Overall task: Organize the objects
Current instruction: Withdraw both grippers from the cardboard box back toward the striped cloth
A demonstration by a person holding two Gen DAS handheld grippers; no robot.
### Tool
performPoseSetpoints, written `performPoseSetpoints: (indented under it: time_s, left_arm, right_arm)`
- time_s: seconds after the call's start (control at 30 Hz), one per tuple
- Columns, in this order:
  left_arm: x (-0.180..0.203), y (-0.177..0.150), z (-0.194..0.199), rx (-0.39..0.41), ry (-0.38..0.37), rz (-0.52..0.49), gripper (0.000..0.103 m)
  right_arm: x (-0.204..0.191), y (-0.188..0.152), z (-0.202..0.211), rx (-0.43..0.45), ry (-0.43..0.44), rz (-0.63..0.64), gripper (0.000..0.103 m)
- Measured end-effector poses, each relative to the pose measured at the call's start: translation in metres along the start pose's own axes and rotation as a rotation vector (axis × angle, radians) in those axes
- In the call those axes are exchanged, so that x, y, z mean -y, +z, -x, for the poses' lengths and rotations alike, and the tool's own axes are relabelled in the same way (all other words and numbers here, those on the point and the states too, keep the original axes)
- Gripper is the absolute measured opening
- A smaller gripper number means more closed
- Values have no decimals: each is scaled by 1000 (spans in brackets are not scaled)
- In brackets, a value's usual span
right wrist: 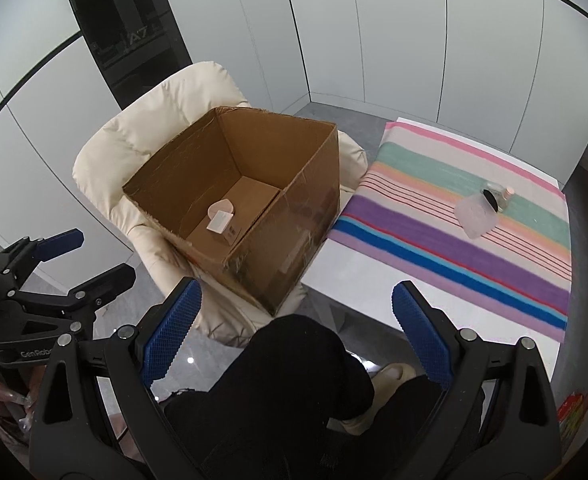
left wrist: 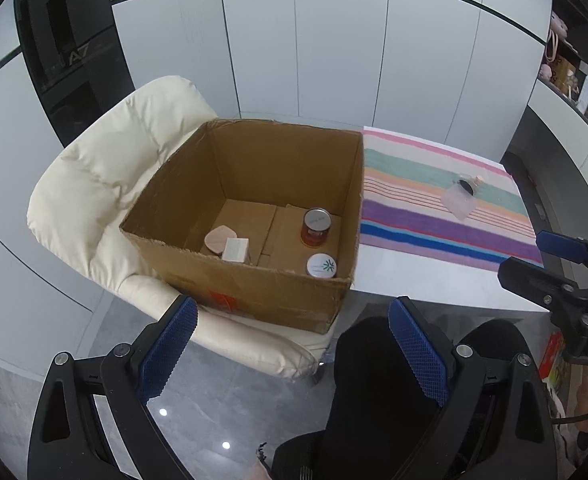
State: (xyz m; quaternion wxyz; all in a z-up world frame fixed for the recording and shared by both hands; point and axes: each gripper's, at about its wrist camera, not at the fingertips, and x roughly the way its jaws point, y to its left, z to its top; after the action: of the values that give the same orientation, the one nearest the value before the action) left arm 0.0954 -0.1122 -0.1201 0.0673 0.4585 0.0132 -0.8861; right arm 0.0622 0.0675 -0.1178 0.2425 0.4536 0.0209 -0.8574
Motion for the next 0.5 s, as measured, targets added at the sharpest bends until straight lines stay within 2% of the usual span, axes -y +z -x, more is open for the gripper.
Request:
performPoseSetpoints:
  time_s: [0.2, 0.5]
  left_arm:
    - [7, -2, 2, 42, 5, -11, 97]
    - [15, -6, -8, 22, 6, -30, 97]
  right_arm:
    - [7, -9, 7, 7, -1, -20, 98]
    - [28, -17, 18, 27, -24, -72, 98]
